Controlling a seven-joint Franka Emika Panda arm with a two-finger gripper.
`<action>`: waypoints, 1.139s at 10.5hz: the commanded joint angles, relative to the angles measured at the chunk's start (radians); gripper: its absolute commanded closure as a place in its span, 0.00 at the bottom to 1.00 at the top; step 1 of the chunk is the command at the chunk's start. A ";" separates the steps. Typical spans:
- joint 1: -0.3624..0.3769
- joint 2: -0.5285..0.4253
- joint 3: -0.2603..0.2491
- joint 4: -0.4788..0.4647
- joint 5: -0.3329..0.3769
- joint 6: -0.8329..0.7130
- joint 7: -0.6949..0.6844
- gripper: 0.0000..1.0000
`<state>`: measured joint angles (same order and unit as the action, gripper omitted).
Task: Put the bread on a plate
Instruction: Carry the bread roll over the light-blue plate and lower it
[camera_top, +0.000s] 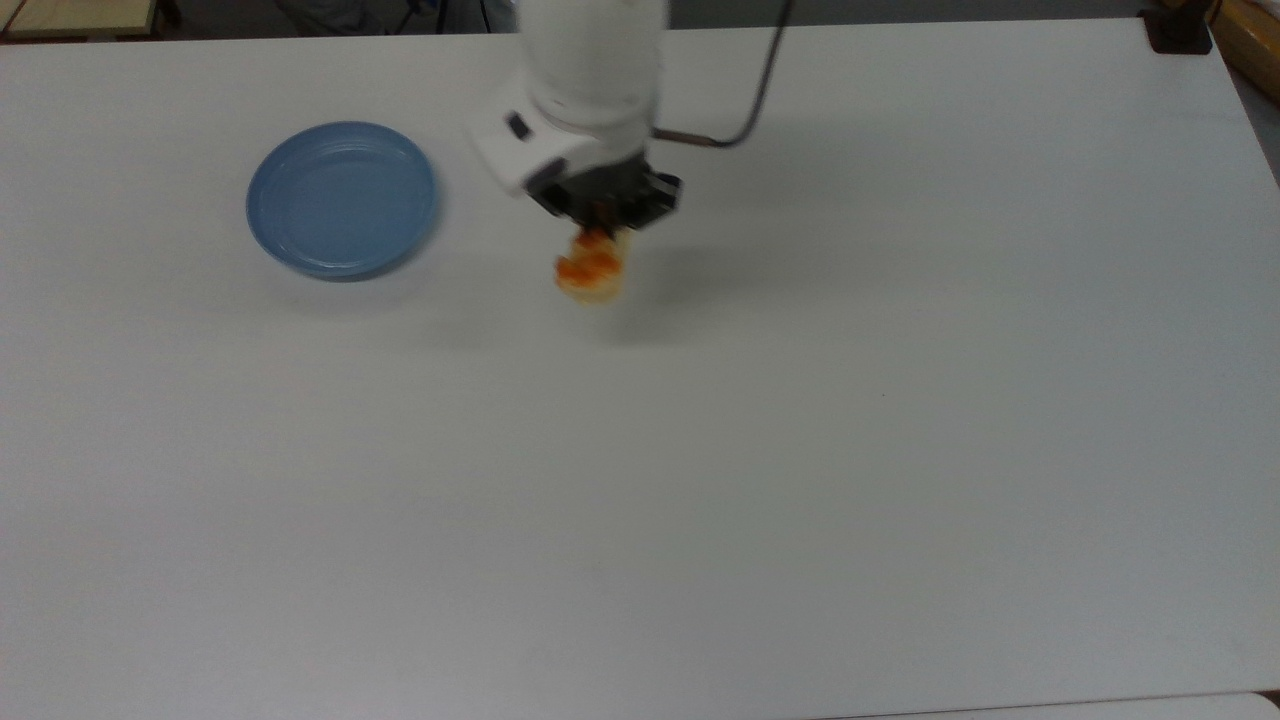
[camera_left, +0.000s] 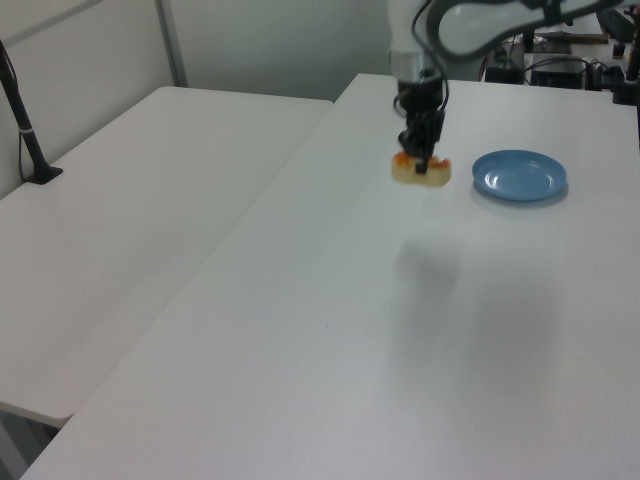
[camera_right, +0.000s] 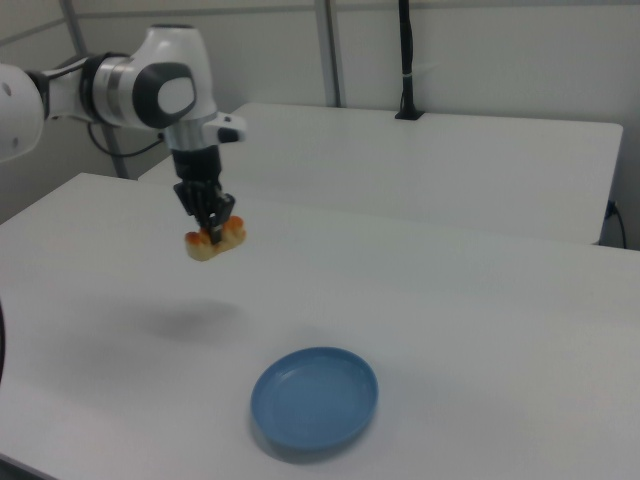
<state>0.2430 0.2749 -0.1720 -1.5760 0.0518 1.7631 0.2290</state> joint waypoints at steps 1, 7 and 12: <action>-0.017 -0.123 -0.130 -0.126 0.010 -0.042 -0.181 0.92; -0.091 -0.161 -0.271 -0.381 -0.068 0.203 -0.355 0.92; -0.125 -0.151 -0.274 -0.509 -0.110 0.374 -0.361 0.84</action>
<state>0.1158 0.1600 -0.4413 -2.0226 -0.0428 2.0824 -0.1152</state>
